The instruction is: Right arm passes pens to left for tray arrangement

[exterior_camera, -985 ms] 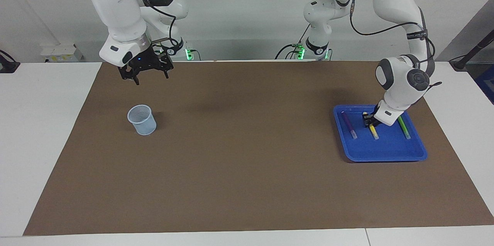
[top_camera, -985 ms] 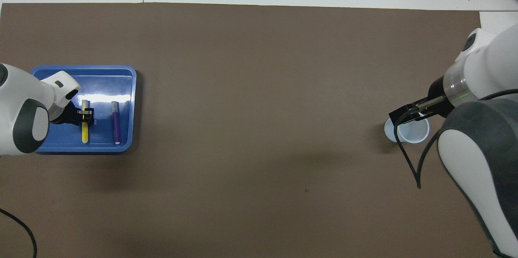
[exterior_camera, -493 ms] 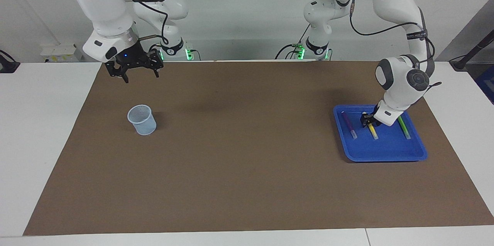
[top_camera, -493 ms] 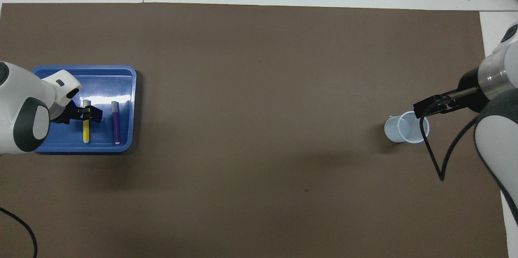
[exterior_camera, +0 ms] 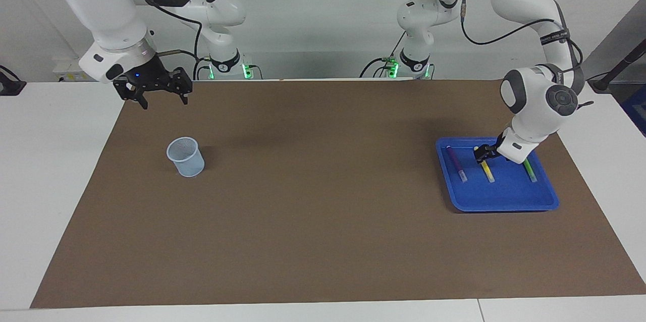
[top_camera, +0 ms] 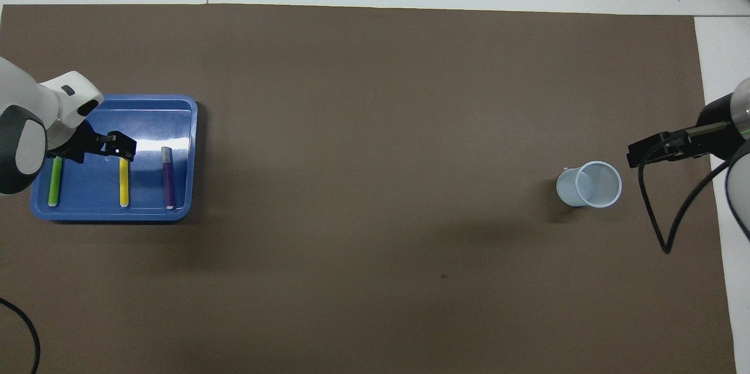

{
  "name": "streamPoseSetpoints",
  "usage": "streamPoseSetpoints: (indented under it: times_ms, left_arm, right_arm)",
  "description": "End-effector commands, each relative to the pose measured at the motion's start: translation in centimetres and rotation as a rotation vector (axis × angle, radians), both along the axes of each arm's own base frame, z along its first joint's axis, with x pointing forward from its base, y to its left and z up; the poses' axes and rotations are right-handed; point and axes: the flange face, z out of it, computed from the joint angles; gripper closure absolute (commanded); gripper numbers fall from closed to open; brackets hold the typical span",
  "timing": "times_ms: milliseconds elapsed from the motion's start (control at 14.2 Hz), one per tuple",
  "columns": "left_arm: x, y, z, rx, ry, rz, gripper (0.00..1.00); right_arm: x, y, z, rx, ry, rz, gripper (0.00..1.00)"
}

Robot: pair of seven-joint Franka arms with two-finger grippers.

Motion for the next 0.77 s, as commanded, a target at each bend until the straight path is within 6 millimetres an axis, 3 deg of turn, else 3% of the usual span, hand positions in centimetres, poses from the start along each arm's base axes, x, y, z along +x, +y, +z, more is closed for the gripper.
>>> streamPoseSetpoints:
  times_ms: [0, 211, 704]
  left_arm:
    - [0.6, -1.4, 3.9, -0.017, -0.005, 0.035, 0.00]
    - [1.0, -3.2, 7.1, -0.017, -0.033, 0.008, 0.00]
    - [-1.0, -7.5, 13.9, -0.007, -0.059, -0.058, 0.00]
  right_arm:
    - [-0.1, -0.3, -0.2, -0.022, 0.017, 0.001, 0.00]
    - [-0.1, 0.0, -0.3, -0.011, 0.019, 0.007, 0.00]
    - [-0.2, 0.3, -0.3, -0.011, 0.019, 0.013, 0.00]
